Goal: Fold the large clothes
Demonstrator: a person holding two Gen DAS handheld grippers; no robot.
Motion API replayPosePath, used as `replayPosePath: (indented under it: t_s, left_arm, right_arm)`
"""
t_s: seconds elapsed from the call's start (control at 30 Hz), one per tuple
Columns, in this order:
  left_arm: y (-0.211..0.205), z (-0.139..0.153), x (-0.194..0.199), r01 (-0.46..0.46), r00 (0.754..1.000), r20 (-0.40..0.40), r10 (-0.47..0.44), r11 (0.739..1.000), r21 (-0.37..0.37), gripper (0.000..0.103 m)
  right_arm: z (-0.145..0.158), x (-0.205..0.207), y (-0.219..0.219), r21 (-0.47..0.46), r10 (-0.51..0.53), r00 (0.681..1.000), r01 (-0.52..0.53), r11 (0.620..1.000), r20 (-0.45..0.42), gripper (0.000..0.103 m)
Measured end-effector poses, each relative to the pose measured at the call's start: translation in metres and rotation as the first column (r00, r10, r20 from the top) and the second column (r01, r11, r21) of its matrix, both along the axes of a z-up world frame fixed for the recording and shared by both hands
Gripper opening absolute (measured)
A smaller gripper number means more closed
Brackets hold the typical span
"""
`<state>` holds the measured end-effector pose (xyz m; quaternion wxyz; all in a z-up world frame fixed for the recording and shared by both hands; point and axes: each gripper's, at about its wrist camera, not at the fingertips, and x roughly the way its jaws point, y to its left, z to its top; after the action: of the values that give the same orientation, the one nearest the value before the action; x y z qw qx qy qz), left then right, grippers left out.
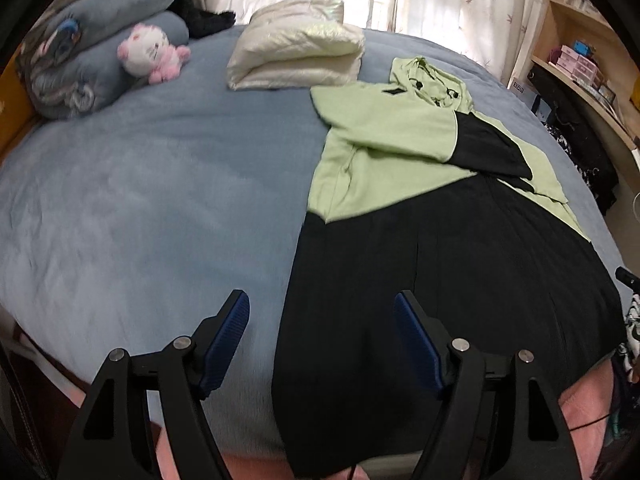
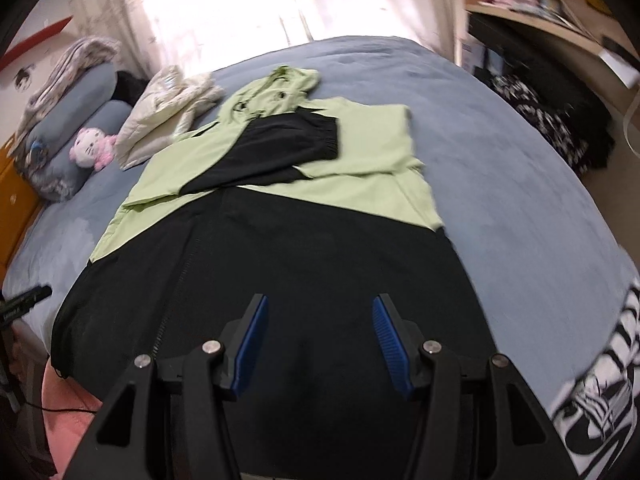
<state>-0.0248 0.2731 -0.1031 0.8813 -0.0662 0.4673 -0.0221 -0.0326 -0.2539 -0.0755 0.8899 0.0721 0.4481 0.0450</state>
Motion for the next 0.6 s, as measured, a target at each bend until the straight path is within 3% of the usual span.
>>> replayPosePath:
  t_s: [0.3,0.6]
  left_arm:
    - [0.011,-0.036,-0.016,0.013,0.995,-0.094,-0.02,0.997,-0.075,0.073]
    - [0.015,-0.044,-0.018,0.016,0.995,-0.095,-0.026,0.995,-0.103,0.074]
  right_arm:
    - [-0.022,-0.027,-0.05,0.014,-0.1,0.994,0.101,0.995,-0.052,0.054]
    - [-0.042,-0.041,-0.088,0.064,-0.152,0.985,0.158,0.985,-0.086,0.054]
